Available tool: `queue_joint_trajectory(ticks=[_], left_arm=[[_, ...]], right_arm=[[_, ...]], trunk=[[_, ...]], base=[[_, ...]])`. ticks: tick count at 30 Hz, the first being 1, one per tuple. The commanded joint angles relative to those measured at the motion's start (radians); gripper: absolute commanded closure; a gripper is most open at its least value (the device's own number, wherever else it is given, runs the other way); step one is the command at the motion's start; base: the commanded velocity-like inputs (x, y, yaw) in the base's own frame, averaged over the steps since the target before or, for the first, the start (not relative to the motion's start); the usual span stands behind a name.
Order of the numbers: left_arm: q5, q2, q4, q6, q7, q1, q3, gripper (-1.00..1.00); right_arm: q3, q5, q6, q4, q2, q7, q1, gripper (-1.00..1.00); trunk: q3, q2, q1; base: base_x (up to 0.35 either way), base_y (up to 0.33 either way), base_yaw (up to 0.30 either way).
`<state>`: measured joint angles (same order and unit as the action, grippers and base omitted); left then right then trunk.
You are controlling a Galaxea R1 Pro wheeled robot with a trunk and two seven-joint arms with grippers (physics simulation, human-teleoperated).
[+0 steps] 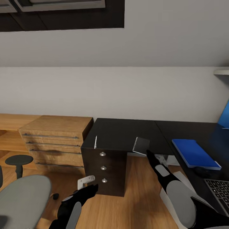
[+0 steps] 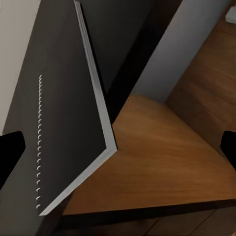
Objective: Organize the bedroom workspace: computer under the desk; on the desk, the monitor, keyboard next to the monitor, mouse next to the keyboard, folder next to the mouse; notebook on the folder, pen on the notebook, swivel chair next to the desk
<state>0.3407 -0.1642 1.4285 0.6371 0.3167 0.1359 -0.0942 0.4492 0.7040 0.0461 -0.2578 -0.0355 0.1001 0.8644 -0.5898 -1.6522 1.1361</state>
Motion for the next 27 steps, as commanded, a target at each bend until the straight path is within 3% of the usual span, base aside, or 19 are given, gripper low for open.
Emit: queue_joint_trajectory(ticks=[1,4,5,9,14,15,19,27], left_arm=[[0.011,0.0,0.001,0.003,0.01,0.001,-0.001,-1.0],[0.011,0.0,0.001,0.003,0.01,0.001,-0.001,-1.0],[0.011,0.0,0.001,0.003,0.01,0.001,-0.001,-1.0],[0.011,0.0,0.001,0.003,0.01,0.001,-0.001,-1.0],[0.011,0.0,0.001,0.003,0.01,0.001,-0.001,-1.0],[0.012,0.0,0.0,0.003,0.01,0.001,-0.001,-1.0],[0.012,0.0,0.0,0.003,0.01,0.001,-0.001,-1.0],[0.012,0.0,-0.002,0.003,0.009,0.001,0.0,-1.0]], right_arm=[[0.001,0.011,-0.002,0.001,0.001,0.01,0.001,-1.0],[0.001,0.011,-0.024,0.001,0.004,0.024,0.001,-1.0],[0.002,0.012,-0.086,0.002,0.014,0.064,0.001,-1.0],[0.002,0.012,-0.133,0.003,0.026,0.111,0.001,-1.0],[0.002,0.013,-0.149,0.02,0.042,0.152,0.0,-1.0],[0.002,0.013,-0.155,0.043,0.053,0.199,-0.001,-1.0],[0.002,0.012,-0.155,0.05,0.056,0.221,-0.001,-1.0],[0.001,0.01,-0.151,0.052,0.055,0.233,-0.001,-1.0]], trunk=[[-0.004,-0.008,0.004],[-0.014,-0.029,0.015],[-0.017,-0.036,0.019],[-0.029,-0.064,0.035],[-0.045,-0.099,0.054],[-0.048,-0.106,0.058],[-0.061,-0.134,0.073],[-0.061,-0.134,0.073]], base=[[0.0,0.0,0.0],[0.0,0.0,0.0],[0.0,0.0,0.0],[0.0,0.0,0.0],[0.0,0.0,0.0],[0.0,0.0,0.0],[0.0,0.0,0.0],[0.0,0.0,0.0]])
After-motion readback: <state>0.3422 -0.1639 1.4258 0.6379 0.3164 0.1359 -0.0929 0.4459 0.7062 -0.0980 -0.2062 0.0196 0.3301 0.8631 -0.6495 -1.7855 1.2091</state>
